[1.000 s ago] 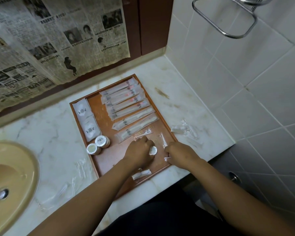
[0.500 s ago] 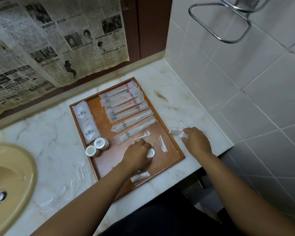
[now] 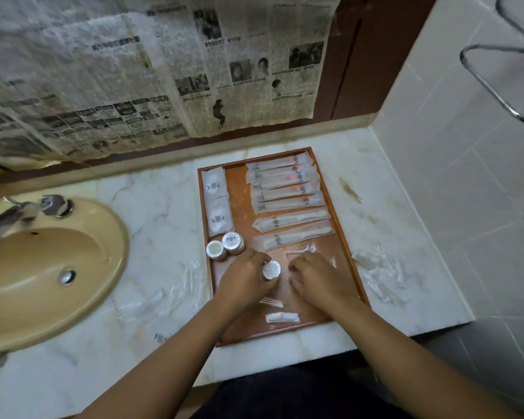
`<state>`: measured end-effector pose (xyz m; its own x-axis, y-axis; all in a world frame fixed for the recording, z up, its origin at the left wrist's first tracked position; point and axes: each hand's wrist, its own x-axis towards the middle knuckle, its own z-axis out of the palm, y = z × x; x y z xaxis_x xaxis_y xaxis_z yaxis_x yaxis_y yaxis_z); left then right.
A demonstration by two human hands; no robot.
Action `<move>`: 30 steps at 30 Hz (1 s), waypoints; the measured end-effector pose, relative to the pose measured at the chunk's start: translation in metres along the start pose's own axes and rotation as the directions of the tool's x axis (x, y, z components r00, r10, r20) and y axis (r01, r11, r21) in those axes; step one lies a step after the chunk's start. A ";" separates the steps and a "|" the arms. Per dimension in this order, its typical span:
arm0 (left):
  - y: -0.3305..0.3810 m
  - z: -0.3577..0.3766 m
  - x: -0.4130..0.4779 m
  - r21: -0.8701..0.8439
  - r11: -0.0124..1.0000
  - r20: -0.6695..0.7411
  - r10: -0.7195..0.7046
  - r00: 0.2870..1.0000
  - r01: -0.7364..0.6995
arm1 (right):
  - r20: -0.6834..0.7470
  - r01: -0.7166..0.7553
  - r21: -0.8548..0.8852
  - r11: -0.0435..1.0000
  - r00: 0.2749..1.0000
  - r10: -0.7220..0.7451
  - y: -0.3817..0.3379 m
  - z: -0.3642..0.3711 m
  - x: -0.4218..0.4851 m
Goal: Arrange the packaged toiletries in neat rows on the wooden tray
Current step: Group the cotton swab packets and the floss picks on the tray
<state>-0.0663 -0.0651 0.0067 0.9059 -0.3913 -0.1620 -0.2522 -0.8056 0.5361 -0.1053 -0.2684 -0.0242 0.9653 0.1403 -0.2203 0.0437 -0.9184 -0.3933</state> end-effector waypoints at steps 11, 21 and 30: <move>-0.028 -0.046 -0.030 -0.229 0.920 -0.192 -0.362 0.912 0.317 | 0.145 0.129 -0.104 0.986 0.983 -0.113 -0.029 0.014 0.039; -0.063 -0.059 -0.010 -0.206 0.873 -0.281 -0.485 0.828 0.442 | 0.144 0.124 -0.094 0.988 0.983 -0.110 -0.035 0.019 0.047; -0.070 -0.056 -0.004 -0.126 0.888 -0.251 -0.459 0.852 0.441 | 0.132 0.107 -0.067 0.992 0.986 -0.098 -0.034 0.019 0.049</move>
<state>-0.0329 0.0173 0.0163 0.9732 0.1478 -0.1762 0.2186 -0.8322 0.5095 -0.0645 -0.2229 -0.0385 0.9140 0.2768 -0.2965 0.1641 -0.9208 -0.3537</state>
